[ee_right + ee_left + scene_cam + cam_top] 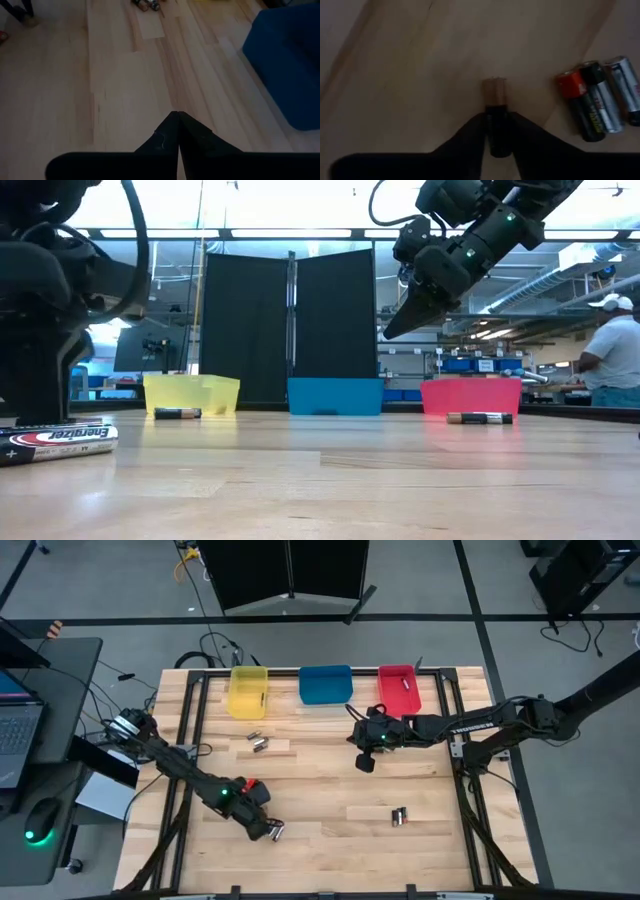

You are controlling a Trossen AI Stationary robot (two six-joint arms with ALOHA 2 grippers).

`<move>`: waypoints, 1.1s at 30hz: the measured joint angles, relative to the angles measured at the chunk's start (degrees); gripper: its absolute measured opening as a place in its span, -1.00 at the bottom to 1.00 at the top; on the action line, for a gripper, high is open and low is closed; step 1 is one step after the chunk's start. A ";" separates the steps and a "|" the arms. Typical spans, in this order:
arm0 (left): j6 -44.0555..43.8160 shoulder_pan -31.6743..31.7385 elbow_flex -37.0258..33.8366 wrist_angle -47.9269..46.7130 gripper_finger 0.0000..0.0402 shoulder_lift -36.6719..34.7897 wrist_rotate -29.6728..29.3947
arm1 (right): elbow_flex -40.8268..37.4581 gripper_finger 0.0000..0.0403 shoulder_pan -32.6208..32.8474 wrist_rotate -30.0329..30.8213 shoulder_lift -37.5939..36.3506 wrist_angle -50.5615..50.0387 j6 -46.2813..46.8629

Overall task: Sort batteries
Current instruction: Put the black battery into the yellow bin

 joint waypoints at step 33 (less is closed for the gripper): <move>48.29 58.14 20.81 -27.69 -0.78 -8.77 -5.13 | 0.00 -0.92 0.00 0.00 0.00 -0.13 0.60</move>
